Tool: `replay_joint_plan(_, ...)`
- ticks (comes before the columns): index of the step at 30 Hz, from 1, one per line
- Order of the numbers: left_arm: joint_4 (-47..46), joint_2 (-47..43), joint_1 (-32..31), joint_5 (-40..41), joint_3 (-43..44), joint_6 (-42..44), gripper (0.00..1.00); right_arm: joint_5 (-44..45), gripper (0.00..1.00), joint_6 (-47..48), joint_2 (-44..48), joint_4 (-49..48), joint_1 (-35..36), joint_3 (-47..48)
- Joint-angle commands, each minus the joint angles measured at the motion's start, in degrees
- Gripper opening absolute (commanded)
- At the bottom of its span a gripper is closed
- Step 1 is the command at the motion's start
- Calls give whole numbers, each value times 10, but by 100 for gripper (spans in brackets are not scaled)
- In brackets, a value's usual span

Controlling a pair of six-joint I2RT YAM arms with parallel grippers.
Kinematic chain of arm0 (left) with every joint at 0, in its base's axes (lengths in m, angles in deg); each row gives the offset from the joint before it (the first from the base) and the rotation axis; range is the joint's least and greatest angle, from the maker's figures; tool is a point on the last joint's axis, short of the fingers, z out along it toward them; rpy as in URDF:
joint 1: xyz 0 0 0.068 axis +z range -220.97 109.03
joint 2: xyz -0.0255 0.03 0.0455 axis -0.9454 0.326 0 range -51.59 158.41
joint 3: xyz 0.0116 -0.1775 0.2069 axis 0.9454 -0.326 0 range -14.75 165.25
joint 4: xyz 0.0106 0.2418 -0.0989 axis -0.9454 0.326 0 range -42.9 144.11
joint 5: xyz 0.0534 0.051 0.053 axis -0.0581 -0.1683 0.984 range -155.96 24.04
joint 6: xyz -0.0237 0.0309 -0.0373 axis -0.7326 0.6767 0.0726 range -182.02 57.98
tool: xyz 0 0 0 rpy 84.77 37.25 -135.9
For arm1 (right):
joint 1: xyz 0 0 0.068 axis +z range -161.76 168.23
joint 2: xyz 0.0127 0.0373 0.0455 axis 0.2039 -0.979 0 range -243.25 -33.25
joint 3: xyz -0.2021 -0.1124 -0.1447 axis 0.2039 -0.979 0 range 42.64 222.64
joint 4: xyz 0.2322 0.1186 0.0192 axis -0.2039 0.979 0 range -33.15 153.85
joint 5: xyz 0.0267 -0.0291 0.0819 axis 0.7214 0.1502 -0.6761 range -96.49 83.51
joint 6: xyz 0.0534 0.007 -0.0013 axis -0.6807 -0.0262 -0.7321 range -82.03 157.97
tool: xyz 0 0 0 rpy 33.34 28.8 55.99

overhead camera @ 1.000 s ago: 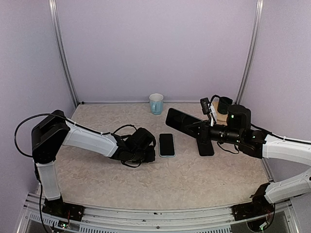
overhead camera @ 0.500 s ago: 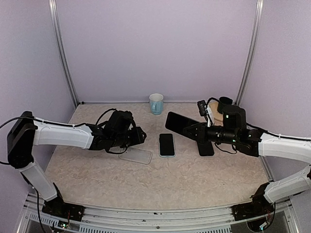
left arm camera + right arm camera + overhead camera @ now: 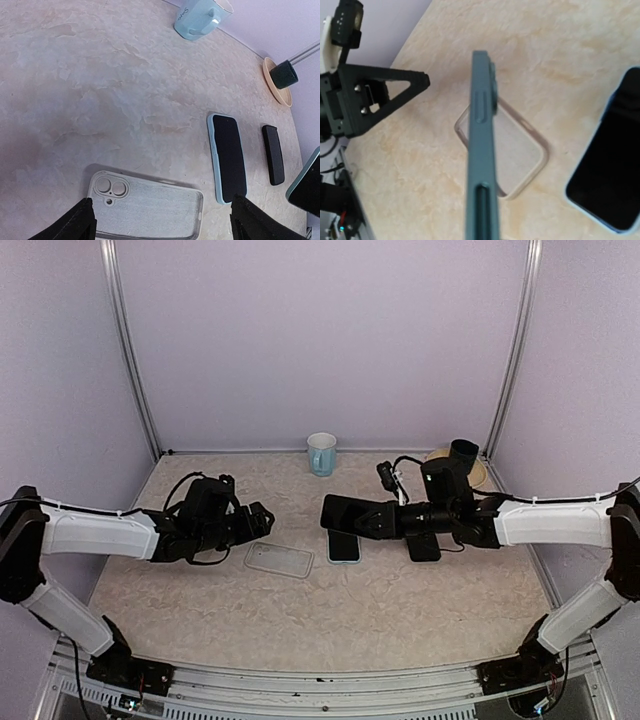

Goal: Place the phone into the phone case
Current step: Move the phone case to the center of the board, then install the phone on the phone case.

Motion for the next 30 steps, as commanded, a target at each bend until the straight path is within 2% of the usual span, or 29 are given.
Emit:
replay_joint_plan(1,-58,-28,18,-14,-32,10,94,-42,0,-41,-34,-24,-5,38)
replay_joint_plan(5,-86,-40,28,-18,-60,14,99,-60,0,-63,-68,-28,-4,57)
replay_joint_plan(18,-212,-33,71,-66,-137,0,99,-118,0,-109,-179,-2,-3,145)
replay_joint_plan(30,-294,-28,105,-87,-182,0,99,-134,0,-176,-220,-13,-1,181)
